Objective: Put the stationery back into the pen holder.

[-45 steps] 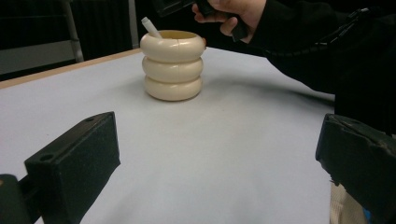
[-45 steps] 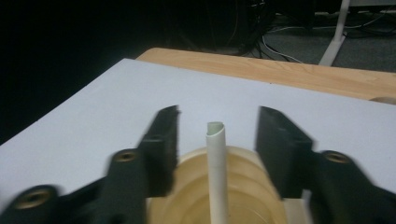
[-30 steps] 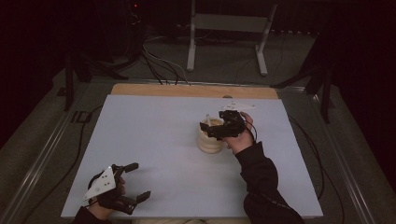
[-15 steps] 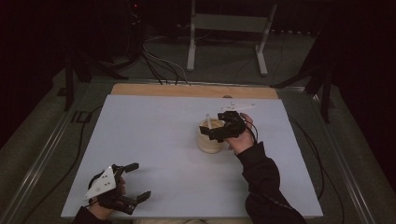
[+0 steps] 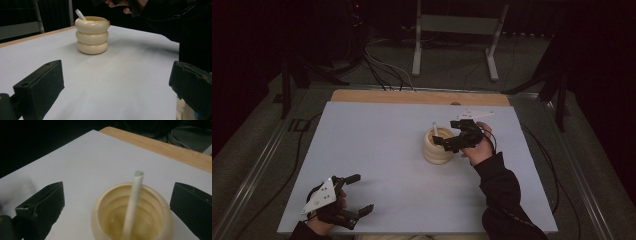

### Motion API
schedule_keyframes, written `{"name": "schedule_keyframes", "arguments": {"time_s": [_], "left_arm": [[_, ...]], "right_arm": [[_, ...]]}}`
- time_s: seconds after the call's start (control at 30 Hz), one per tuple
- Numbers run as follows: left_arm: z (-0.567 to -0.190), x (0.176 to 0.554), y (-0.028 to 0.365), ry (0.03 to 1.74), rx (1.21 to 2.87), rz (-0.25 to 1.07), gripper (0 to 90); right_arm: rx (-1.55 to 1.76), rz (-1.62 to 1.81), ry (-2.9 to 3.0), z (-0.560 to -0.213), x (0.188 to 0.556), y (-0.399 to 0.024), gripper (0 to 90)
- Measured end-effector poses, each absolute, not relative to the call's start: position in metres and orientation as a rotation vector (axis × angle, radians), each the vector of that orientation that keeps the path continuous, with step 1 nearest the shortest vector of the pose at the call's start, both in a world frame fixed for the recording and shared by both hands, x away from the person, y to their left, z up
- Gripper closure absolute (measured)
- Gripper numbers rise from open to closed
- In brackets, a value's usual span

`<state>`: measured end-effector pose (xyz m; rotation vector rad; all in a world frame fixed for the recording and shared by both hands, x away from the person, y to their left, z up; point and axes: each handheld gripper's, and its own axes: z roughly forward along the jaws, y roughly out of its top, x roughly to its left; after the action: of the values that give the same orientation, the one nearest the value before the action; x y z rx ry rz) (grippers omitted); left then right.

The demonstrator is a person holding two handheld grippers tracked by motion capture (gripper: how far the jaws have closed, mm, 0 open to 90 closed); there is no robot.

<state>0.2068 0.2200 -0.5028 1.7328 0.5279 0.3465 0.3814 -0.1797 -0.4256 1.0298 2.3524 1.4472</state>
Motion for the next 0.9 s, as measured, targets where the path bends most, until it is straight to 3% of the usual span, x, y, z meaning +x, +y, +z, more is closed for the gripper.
{"name": "schedule_keyframes", "arguments": {"time_s": [0.53,0.9], "left_arm": [[-0.503,0.207,0.22,0.528,1.742,0.344,0.2],[-0.504,0.207,0.22,0.532,1.739,0.341,0.2]], "right_arm": [[1.031,1.478,2.315,-0.424,0.364,-0.215,0.0],[1.087,1.475,2.289,-0.446,0.342,-0.243,0.0]]}}
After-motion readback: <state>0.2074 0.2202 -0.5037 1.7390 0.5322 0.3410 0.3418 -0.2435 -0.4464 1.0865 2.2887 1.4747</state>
